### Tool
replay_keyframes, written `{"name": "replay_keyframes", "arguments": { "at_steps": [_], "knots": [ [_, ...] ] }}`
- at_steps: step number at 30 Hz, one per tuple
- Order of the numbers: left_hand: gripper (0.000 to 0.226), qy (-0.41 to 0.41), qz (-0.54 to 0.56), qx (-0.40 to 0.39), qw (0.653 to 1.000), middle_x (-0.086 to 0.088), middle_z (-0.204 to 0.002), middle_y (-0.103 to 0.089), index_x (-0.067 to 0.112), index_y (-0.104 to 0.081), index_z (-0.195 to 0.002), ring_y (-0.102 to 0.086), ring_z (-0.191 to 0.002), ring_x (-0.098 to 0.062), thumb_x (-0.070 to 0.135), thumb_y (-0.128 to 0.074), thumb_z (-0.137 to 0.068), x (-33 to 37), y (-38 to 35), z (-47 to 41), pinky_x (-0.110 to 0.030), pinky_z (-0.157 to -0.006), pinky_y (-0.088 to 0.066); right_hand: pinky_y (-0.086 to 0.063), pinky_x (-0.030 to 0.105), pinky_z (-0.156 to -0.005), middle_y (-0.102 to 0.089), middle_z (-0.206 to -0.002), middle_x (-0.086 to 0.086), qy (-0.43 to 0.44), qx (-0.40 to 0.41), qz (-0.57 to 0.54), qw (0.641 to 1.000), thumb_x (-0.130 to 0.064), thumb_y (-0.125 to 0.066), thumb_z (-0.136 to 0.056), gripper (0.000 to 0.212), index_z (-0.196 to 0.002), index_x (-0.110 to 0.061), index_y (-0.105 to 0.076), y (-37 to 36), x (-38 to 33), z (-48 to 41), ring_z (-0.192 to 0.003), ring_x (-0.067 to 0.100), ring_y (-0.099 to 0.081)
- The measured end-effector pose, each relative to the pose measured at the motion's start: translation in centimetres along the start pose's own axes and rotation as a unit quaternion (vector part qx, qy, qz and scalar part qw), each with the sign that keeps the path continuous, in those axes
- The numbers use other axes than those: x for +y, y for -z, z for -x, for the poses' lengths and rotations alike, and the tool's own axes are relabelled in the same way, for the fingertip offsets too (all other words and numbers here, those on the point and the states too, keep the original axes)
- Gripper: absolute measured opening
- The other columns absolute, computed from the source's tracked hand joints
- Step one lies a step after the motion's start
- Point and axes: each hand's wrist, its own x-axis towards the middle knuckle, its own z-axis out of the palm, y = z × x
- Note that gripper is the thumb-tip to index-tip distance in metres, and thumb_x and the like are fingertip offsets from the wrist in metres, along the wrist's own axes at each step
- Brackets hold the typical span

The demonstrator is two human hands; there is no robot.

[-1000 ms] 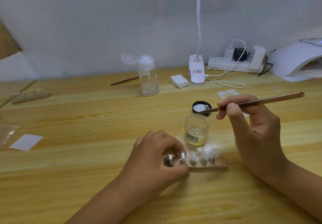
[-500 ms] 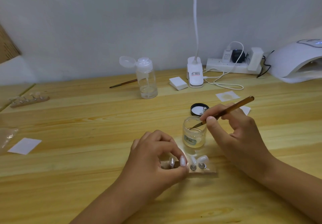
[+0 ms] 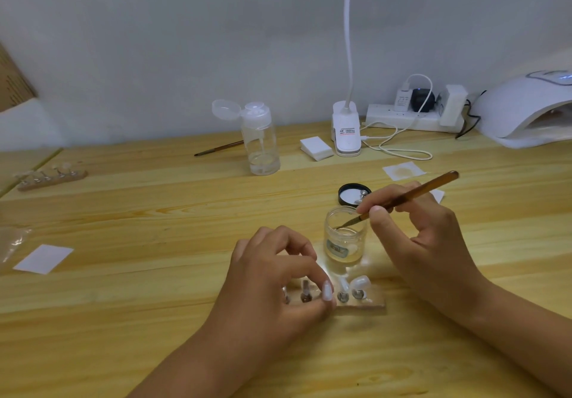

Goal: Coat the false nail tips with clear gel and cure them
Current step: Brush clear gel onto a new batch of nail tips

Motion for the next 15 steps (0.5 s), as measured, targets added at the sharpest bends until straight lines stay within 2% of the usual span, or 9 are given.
{"name": "replay_keyframes", "arguments": {
  "at_steps": [6,11,15],
  "knots": [
    [0.011,-0.079,-0.037,0.025,0.996,0.021,-0.103,-0.059,0.036,-0.070,-0.072,-0.048,-0.103,-0.001,0.043,-0.063,-0.076,0.31,0.23,0.25,-0.024,-0.093,-0.027,-0.044,0.020,-0.080,-0.064,-0.085,-0.014,0.021,0.048,-0.059,0.997,-0.029,-0.051,-0.088,0.015,-0.087,-0.025,-0.066,0.37,-0.08,-0.09,-0.087,0.016,-0.061],
    [0.005,-0.082,0.010,0.085,0.993,0.022,-0.096,-0.072,0.028,-0.074,-0.076,-0.063,-0.095,0.008,0.032,-0.072,-0.076,0.59,0.58,0.07,-0.034,-0.095,-0.035,-0.043,0.022,-0.077,-0.063,-0.083,-0.004,0.061,0.086,-0.077,0.991,-0.021,-0.049,-0.088,0.016,-0.085,-0.020,-0.064,0.68,0.03,0.24,-0.080,0.010,-0.058],
    [0.004,-0.035,0.074,0.134,0.988,0.024,-0.085,-0.073,0.029,-0.074,-0.078,-0.064,-0.083,0.007,0.032,-0.074,-0.078,0.76,0.86,0.02,-0.027,-0.094,-0.036,-0.045,0.027,-0.075,-0.061,-0.081,-0.005,0.078,0.102,-0.091,0.988,-0.020,-0.048,-0.088,0.015,-0.086,-0.022,-0.063,0.70,-0.21,0.45,-0.078,0.013,-0.058]
  ]
}}
